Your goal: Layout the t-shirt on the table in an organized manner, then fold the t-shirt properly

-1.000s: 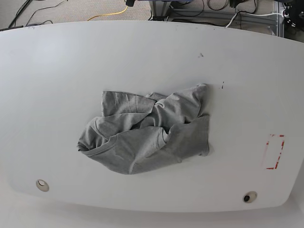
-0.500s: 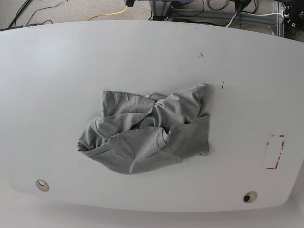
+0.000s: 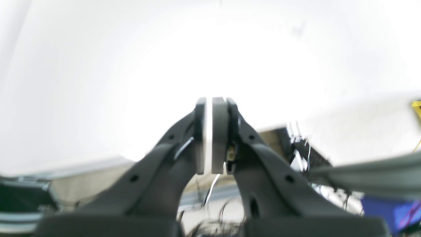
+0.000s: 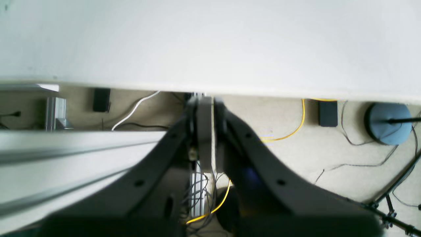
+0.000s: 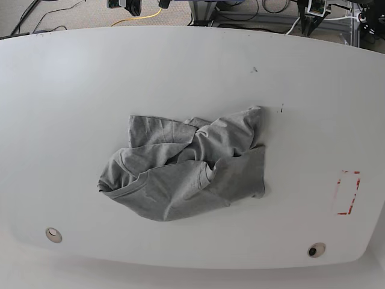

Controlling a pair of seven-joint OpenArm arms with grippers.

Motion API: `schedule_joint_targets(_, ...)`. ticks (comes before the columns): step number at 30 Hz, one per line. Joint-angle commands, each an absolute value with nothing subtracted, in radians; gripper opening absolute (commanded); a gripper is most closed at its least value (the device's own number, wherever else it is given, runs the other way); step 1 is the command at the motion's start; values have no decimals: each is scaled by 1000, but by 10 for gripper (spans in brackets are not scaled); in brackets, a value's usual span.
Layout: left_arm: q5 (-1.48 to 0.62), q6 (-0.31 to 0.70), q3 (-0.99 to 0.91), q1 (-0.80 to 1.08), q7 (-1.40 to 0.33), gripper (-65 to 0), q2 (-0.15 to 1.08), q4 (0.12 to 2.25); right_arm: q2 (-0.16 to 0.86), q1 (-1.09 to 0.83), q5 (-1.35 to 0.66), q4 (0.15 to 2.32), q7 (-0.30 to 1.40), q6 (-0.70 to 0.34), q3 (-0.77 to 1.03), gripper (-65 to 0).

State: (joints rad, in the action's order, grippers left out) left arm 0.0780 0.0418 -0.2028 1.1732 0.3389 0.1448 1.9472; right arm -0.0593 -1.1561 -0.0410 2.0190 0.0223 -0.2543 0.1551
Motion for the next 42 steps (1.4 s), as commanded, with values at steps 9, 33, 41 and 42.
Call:
schedule_joint_targets(9, 71, 36, -179, 1155, 364, -632, 143, 1963, -44, -1101, -39, 2038, -2, -259, 156, -645)
schedule_joint_targets(33, 73, 36, -136, 1018, 360, -626, 145, 1963, -5, -977, -41, 2037, 1, -252, 156, -644)
schedule_joint_targets(41, 73, 36, -122, 972, 360, -454, 145, 1962, -7, -915, -42, 2037, 2, -252, 156, -642)
schedule_joint_targets(42, 74, 35, -122, 964, 360, -413, 145, 1962, -7, -905, -42, 2037, 2, -252, 156, -642)
